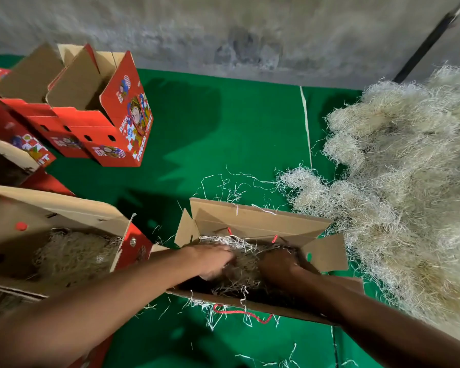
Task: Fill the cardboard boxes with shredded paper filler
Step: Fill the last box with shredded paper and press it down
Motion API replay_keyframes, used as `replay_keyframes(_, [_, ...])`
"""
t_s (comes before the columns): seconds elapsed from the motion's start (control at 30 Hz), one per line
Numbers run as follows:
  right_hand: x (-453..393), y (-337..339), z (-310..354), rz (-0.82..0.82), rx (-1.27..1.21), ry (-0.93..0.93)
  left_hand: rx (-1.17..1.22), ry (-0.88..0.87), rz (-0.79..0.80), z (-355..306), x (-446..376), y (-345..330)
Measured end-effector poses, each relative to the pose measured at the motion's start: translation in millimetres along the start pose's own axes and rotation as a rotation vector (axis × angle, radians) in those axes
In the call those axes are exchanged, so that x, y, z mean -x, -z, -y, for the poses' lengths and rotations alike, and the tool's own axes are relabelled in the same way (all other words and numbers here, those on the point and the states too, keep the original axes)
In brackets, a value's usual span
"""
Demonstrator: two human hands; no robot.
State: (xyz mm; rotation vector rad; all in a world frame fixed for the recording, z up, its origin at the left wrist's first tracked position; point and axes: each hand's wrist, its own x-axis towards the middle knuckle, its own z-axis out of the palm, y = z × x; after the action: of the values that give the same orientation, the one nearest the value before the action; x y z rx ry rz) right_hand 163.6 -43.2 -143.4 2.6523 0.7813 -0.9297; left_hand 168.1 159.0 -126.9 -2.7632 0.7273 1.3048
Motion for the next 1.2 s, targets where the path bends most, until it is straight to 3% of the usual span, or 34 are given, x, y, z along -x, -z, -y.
replay_keyframes(0.13, [0,12,-1,-0.055,0.047,0.124,-0.257,0.001,-0.01,1,0,-1])
replay_keyframes(0.23, [2,27,5,-0.162,-0.102,0.226,-0.399,-0.055,-0.176,-7,4,12])
replay_keyframes(0.33, [5,36,12,-0.147,-0.186,0.303,-0.229,-0.035,-0.248,-13,6,17])
replay_keyframes(0.4, [13,39,16,-0.068,-0.406,0.442,-0.051,0.043,-0.115,-11,7,19])
replay_keyframes(0.5, [25,38,19,0.06,-0.8,0.567,-0.001,0.142,-0.019,-1,9,23])
replay_keyframes(0.57, [29,47,26,0.201,-0.977,0.481,0.003,0.157,-0.046,1,8,29])
replay_keyframes(0.67, [23,53,34,0.265,-1.004,0.418,0.052,0.151,-0.083,-2,8,38])
replay_keyframes(0.87, [25,52,31,0.217,-1.244,0.381,0.07,0.186,-0.092,-6,10,40])
replay_keyframes(1.0, [21,43,33,0.123,-1.153,0.373,0.113,0.154,-0.086,-4,11,39])
replay_keyframes(1.1, [17,38,30,0.133,-1.476,0.211,0.146,0.154,-0.109,-1,8,38])
replay_keyframes(1.13, [14,34,26,0.059,-1.428,0.099,0.153,0.141,-0.136,1,7,38])
replay_keyframes(1.2, [10,26,12,-0.114,-0.947,-0.08,0.123,0.061,-0.176,4,7,35])
